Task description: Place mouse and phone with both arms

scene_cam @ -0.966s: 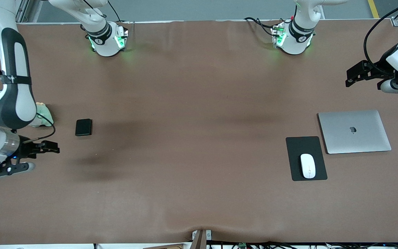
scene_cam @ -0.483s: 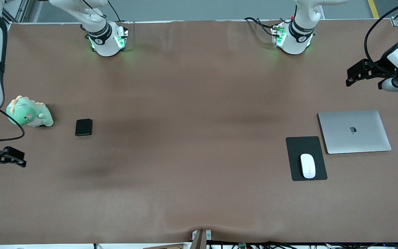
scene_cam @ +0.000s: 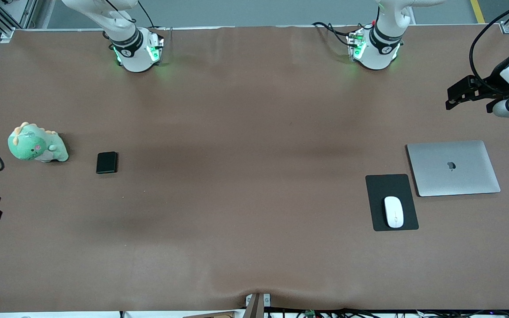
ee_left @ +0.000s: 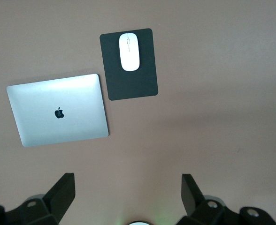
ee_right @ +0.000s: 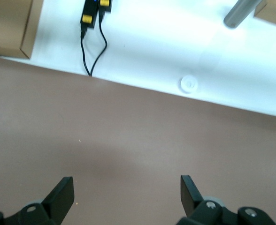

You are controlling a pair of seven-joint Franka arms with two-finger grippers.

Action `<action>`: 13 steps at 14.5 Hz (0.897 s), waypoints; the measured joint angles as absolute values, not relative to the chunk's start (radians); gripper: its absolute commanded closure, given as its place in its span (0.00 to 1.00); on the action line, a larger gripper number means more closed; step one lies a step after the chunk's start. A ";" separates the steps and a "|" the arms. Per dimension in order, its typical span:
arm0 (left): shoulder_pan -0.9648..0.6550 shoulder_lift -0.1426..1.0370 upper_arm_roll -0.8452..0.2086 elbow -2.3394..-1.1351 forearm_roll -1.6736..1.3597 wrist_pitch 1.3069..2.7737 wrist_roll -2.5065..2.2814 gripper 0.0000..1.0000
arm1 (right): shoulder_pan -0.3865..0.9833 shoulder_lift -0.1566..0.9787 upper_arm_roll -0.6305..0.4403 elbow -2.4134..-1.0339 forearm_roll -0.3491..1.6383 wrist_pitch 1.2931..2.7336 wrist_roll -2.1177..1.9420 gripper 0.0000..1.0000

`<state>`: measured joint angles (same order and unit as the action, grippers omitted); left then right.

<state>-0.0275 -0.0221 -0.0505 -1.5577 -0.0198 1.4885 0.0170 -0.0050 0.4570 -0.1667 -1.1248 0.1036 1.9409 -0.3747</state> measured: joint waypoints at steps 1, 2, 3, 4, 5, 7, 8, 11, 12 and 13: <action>-0.028 -0.022 -0.051 -1.558 -0.020 1.488 0.017 0.00 | -0.003 0.443 -0.166 -1.121 0.104 1.933 -0.375 0.00; -0.028 -0.022 -0.051 -1.558 -0.020 1.488 0.017 0.00 | -0.002 0.426 -0.165 -1.119 0.104 1.907 -0.375 0.00; -0.028 -0.022 -0.051 -1.558 -0.020 1.488 0.017 0.00 | -0.002 0.407 -0.165 -1.120 0.104 1.845 -0.375 0.00; -0.028 -0.022 -0.051 -1.558 -0.020 1.488 0.017 0.00 | -0.003 0.387 -0.166 -1.120 0.103 1.750 -0.375 0.00; -0.028 -0.022 -0.051 -1.558 -0.020 1.488 0.017 0.00 | -0.004 0.367 -0.171 -1.121 0.099 1.658 -0.375 0.00; -0.028 -0.022 -0.051 -1.558 -0.020 1.488 0.017 0.00 | -0.007 0.333 -0.182 -1.122 0.088 1.531 -0.376 0.00; -0.028 -0.022 -0.051 -1.558 -0.020 1.488 0.017 0.00 | -0.008 0.318 -0.188 -1.122 0.086 1.474 -0.377 0.00; -0.028 -0.022 -0.052 -1.558 -0.020 1.488 0.017 0.00 | -0.012 0.285 -0.202 -1.123 0.085 1.318 -0.383 0.00; -0.028 -0.022 -0.052 -1.558 -0.020 1.488 0.017 0.00 | -0.013 0.275 -0.203 -1.124 0.084 1.285 -0.383 0.00; -0.028 -0.022 -0.052 -1.558 -0.020 1.488 0.017 0.00 | -0.014 0.267 -0.204 -1.125 0.083 1.257 -0.383 0.00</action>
<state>-0.0281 -0.0218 -0.0517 -1.5577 -0.0198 1.4881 0.0169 -0.0139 0.2667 -0.2045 -1.1249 0.0833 1.2565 -0.3828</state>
